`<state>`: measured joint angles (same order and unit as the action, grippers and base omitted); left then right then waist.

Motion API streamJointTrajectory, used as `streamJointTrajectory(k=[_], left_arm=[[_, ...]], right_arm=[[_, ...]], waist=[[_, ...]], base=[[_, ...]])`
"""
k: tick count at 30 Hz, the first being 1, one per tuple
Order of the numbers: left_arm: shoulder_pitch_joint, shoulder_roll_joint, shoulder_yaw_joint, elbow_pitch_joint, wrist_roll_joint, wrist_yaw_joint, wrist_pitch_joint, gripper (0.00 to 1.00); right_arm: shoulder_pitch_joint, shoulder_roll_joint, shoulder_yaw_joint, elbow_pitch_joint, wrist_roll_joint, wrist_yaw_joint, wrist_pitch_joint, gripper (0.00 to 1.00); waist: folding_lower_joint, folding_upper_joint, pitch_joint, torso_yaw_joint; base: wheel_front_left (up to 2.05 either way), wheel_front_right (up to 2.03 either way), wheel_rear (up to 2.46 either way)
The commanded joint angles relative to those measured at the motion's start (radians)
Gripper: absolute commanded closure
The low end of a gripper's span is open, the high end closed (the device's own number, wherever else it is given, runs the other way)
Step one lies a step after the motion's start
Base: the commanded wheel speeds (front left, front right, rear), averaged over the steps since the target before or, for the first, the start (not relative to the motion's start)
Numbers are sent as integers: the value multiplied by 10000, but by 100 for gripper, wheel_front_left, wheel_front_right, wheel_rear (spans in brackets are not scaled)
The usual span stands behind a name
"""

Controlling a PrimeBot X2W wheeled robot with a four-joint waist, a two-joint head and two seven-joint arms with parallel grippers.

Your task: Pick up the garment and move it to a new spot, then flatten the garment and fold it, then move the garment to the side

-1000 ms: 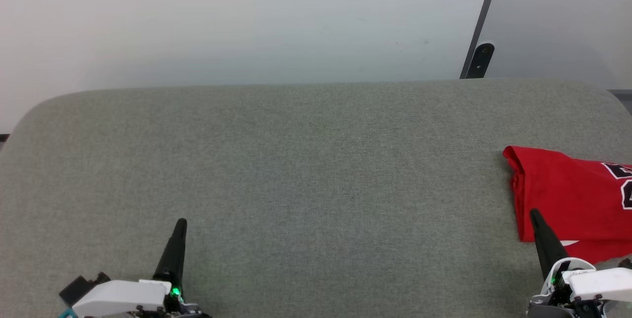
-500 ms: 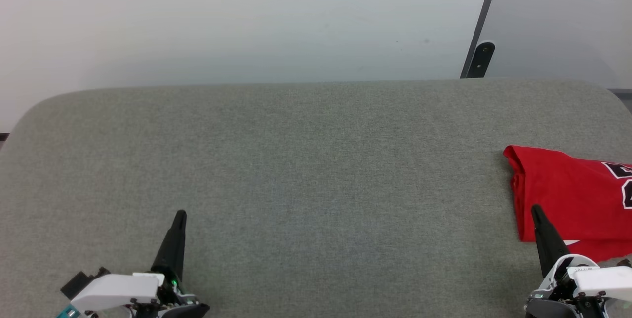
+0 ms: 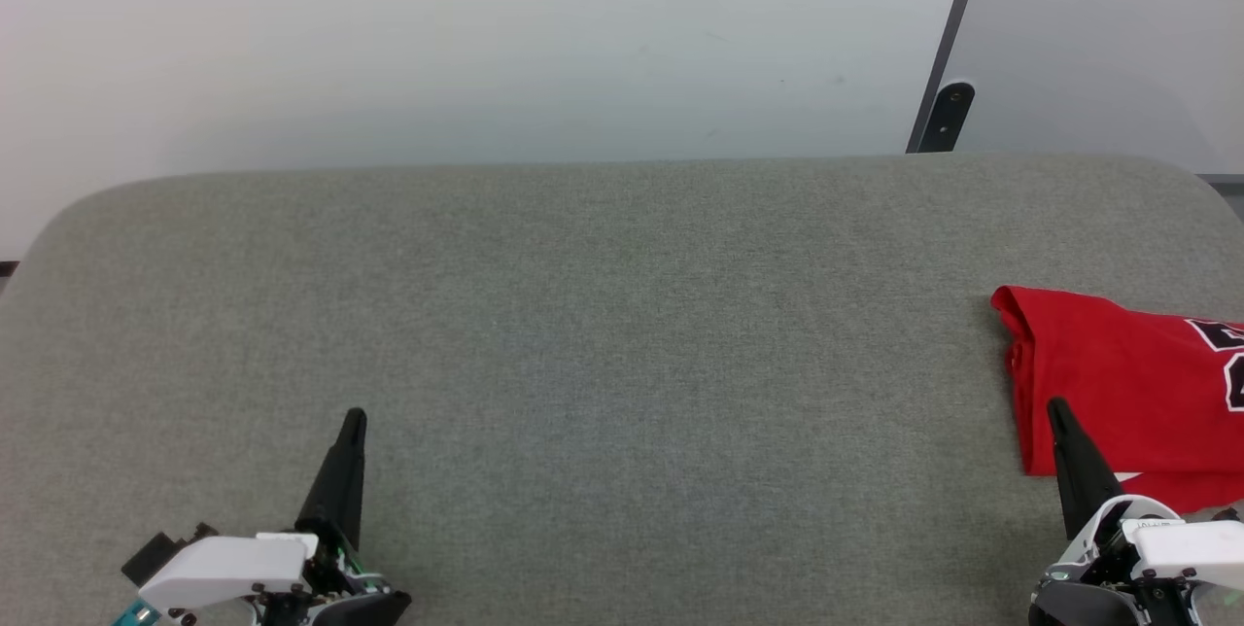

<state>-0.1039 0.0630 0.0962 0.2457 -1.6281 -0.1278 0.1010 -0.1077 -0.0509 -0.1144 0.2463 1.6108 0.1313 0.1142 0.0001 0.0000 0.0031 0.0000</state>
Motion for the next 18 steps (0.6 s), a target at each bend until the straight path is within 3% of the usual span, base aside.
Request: streamJointTrajectory(k=[1,18], left_arm=[[-98,-7,25,13,20,-67,17,100],[-104,-37,62,15,64,-67,38,100]], right_arm=[[-38,29,-8,7,35,-9,-21,100],[-37,29,-6,7,37,-10,-23,100]], waist=[[-1,0,0,0],[-1,0,0,0]], base=[[0,0,0],[0,0,0]])
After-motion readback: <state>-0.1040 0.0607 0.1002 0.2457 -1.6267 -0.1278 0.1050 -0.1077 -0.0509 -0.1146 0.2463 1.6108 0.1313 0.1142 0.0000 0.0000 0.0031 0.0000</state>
